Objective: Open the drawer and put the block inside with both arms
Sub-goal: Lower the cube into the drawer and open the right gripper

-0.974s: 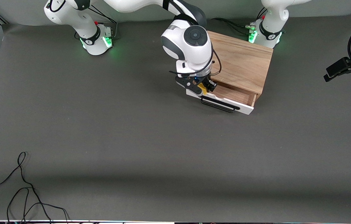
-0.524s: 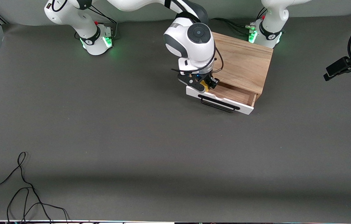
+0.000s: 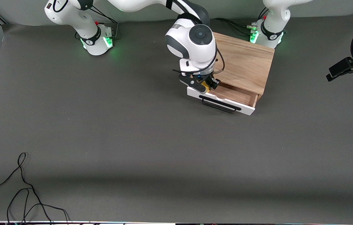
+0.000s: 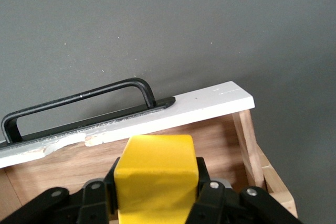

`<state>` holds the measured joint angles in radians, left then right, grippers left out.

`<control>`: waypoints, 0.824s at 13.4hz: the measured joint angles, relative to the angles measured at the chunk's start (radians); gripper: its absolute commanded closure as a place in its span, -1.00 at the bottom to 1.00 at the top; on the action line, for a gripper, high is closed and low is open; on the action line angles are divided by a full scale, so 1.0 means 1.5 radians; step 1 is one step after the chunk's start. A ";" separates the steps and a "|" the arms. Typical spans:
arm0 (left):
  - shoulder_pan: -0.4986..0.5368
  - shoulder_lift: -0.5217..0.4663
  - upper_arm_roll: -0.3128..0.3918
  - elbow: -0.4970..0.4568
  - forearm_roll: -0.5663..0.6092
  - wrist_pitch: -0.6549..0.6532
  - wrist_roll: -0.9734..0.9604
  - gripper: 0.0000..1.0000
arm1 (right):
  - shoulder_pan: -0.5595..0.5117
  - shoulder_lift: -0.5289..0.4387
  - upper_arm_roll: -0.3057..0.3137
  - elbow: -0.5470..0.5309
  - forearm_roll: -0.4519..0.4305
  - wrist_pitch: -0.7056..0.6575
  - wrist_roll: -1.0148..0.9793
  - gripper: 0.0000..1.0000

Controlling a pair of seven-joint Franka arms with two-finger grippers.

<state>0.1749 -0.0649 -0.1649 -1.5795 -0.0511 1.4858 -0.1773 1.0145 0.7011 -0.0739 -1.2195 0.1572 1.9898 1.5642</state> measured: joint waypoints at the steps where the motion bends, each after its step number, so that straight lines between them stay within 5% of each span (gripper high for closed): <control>1: 0.000 0.000 0.000 0.000 0.000 0.000 0.000 -1.00 | 0.000 0.000 0.000 0.000 0.002 0.000 0.000 0.07; 3: 0.000 0.000 0.000 0.000 0.000 0.000 0.000 -1.00 | 0.001 0.000 0.000 0.000 0.011 -0.002 0.000 0.07; 4: 0.000 0.000 0.000 0.000 0.000 0.000 0.000 -1.00 | 0.003 0.001 0.001 0.000 0.013 -0.002 -0.001 -0.32; 5: 0.000 0.000 0.000 0.000 0.000 0.000 0.000 -1.00 | 0.007 0.001 0.001 -0.001 0.014 -0.002 -0.001 -0.99; 11: 0.005 0.000 0.000 0.000 0.000 0.000 0.000 -1.00 | 0.009 0.000 -0.007 0.001 0.014 -0.002 -0.001 -1.00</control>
<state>0.1821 -0.0644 -0.1646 -1.5802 -0.0517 1.4858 -0.1773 1.0287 0.7016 -0.0842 -1.2177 0.1781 1.9864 1.5629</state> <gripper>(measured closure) 0.000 0.000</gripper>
